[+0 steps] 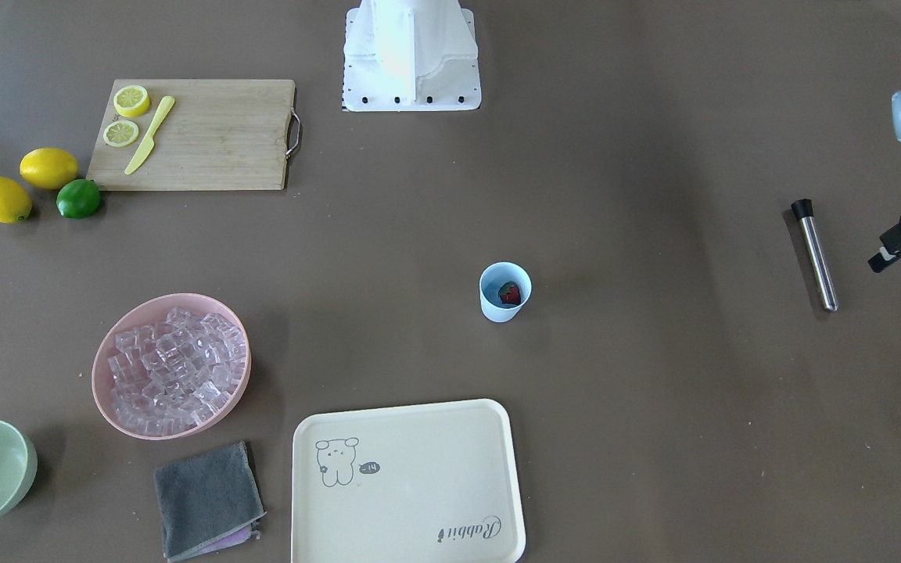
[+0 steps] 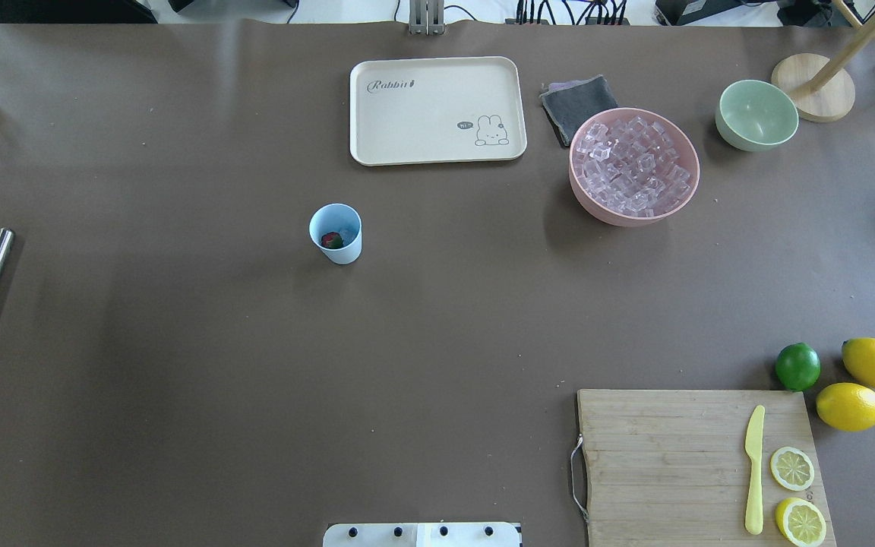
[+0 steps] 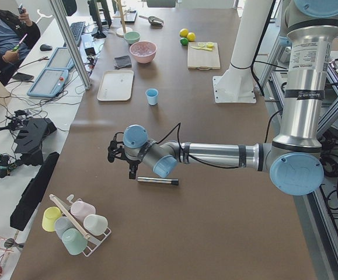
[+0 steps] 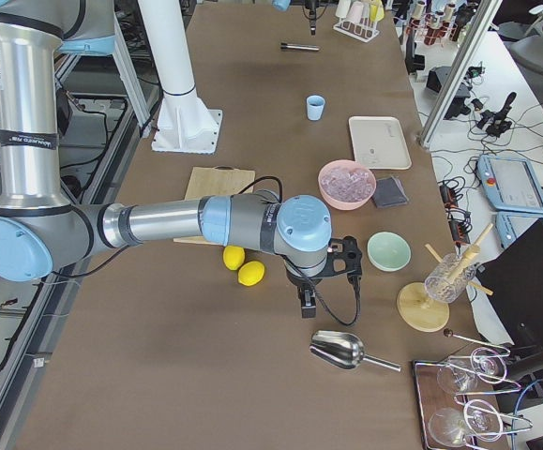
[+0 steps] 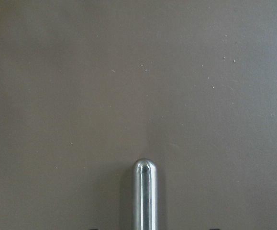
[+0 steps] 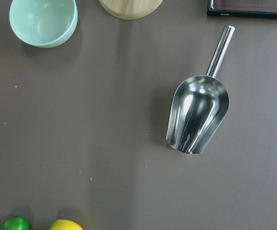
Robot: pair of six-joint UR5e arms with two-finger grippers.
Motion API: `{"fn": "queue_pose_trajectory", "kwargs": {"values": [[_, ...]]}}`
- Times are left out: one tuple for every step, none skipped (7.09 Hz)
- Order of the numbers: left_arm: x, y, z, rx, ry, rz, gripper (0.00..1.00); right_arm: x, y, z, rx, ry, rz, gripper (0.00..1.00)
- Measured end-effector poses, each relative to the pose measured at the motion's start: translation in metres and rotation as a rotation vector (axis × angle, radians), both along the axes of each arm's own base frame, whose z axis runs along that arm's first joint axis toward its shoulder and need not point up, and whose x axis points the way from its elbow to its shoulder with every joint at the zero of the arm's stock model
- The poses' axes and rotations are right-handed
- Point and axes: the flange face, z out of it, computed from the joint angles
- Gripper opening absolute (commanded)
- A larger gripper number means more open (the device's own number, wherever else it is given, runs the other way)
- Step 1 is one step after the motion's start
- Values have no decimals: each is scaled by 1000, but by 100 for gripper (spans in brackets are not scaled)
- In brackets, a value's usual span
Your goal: Mash ice and strawberries in cup
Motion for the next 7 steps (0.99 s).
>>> {"fn": "queue_pose_trajectory", "kwargs": {"values": [[-36, -5, -26, 5, 7, -8, 98, 0, 2, 3, -11, -2, 4, 100], [-72, 3, -29, 24, -11, 0, 98, -1, 3, 7, -20, -4, 6, 100], [-96, 21, -13, 25, -25, 6, 98, -1, 4, 11, -27, -4, 7, 100], [-119, 39, -2, 19, -30, -16, 98, 0, 4, 13, -28, -1, 7, 100], [-137, 56, 3, 16, -35, -46, 98, 1, 4, 13, -25, 7, 6, 100], [-145, 73, 10, 9, -53, -64, 98, 1, 3, 15, -27, 15, 3, 100], [-148, 83, 16, 3, -80, -74, 98, 2, 3, 19, -33, 20, 3, 100]]}}
